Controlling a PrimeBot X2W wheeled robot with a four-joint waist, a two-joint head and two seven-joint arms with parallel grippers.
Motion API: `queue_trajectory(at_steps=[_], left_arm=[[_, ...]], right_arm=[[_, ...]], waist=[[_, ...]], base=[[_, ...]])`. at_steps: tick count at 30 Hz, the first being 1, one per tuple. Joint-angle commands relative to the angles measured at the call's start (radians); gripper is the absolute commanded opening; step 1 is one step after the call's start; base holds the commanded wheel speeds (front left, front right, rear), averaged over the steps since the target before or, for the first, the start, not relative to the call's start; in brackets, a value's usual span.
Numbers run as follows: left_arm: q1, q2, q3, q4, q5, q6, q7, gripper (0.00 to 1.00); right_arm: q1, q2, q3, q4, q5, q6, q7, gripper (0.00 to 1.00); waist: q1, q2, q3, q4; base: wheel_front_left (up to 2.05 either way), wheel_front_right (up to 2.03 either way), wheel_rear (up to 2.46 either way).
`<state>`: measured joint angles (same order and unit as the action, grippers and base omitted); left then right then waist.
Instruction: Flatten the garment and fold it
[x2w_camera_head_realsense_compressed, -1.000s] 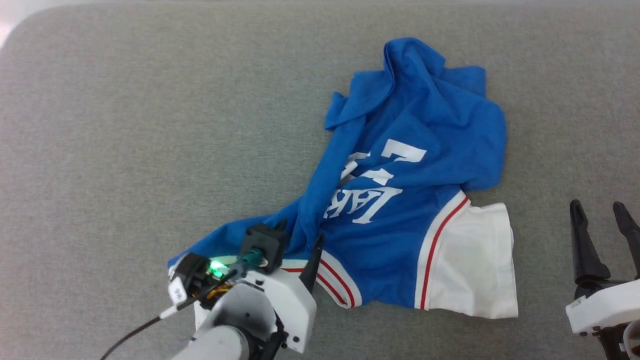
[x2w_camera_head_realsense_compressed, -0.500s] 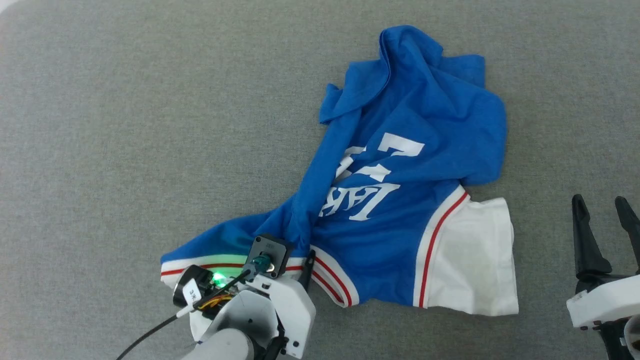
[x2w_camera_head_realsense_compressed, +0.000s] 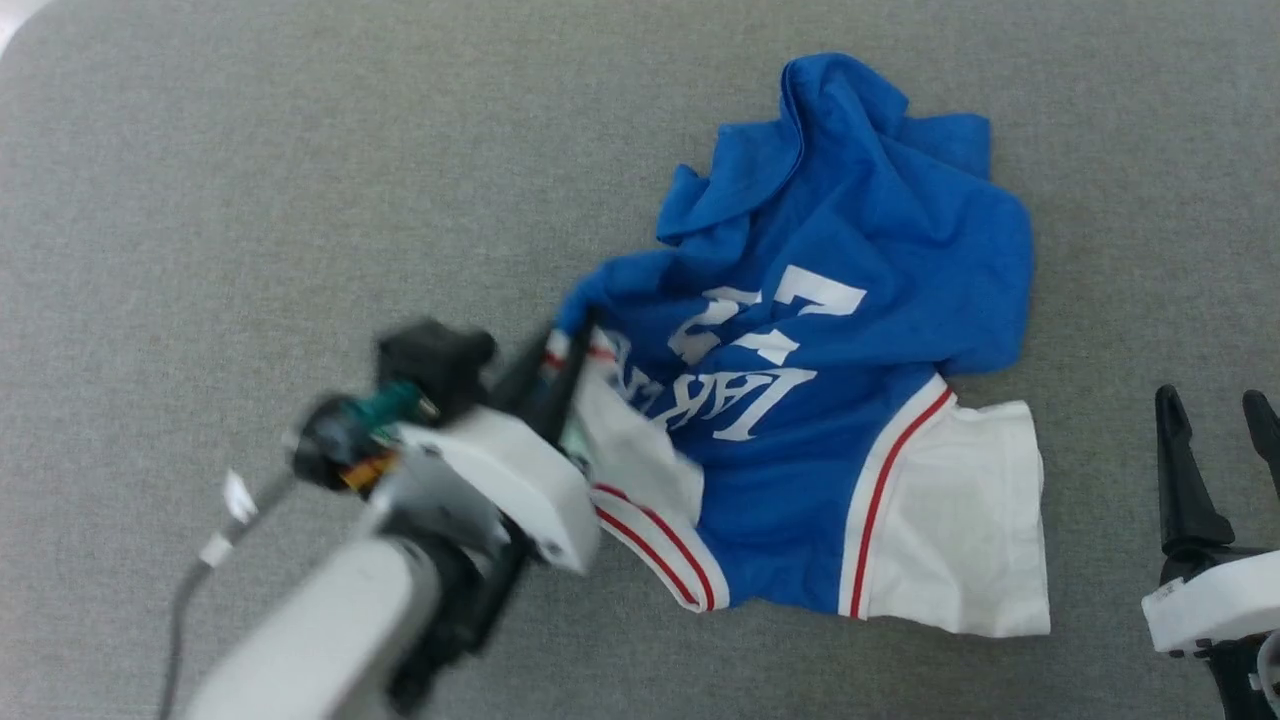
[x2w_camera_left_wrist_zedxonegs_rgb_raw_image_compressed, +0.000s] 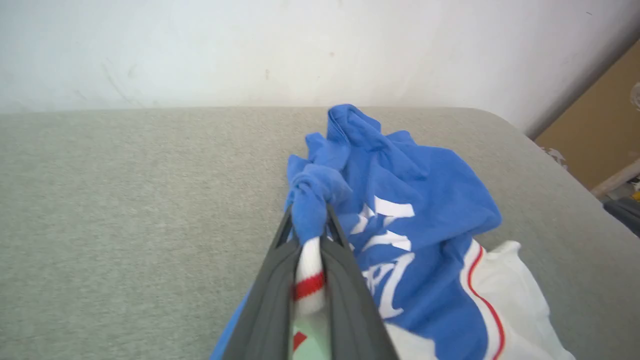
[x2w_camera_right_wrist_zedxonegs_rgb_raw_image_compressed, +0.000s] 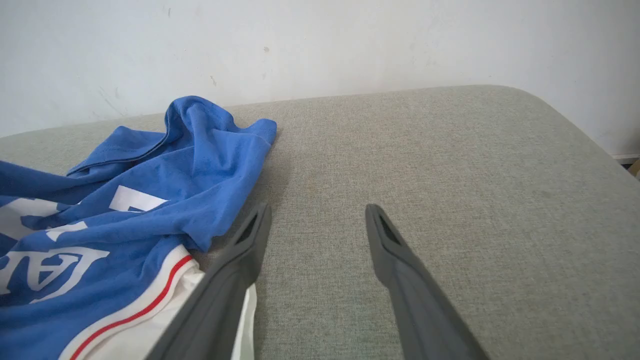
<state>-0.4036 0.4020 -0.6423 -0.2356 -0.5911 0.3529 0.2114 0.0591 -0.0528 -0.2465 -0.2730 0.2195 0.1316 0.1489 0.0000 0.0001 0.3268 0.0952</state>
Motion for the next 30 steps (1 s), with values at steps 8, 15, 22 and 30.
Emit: queue_trajectory(at_steps=[8,15,22,30], left_arm=[[-0.106,0.106,0.127,0.257,-0.015,-0.009,-0.002,0.0],[-0.116,0.095,0.103,0.433,0.014,-0.008,-0.029,1.0],[-0.087,0.026,0.177,0.295,-0.005,0.015,-0.255,1.0],[0.141,0.032,0.197,0.008,0.106,0.102,-0.455,1.0]], right_arm=[[-0.043,0.003,0.027,-0.002,-0.008,-0.001,0.003,1.0],[-0.049,0.003,0.024,0.01,-0.013,-0.001,-0.002,1.0],[-0.037,0.003,0.023,0.027,-0.017,-0.001,-0.004,1.0],[0.01,0.003,0.035,0.053,-0.001,-0.001,-0.006,1.0]], waist=[[0.0,-0.0001,0.058,-0.024],[0.0,-0.0001,0.071,-0.041],[0.0,-0.0001,0.006,-0.029],[0.0,-0.0001,-0.088,-0.019]], base=[[0.0,0.0,0.0],[0.0,0.0,0.0],[0.0,0.0,0.0],[0.0,0.0,0.0]])
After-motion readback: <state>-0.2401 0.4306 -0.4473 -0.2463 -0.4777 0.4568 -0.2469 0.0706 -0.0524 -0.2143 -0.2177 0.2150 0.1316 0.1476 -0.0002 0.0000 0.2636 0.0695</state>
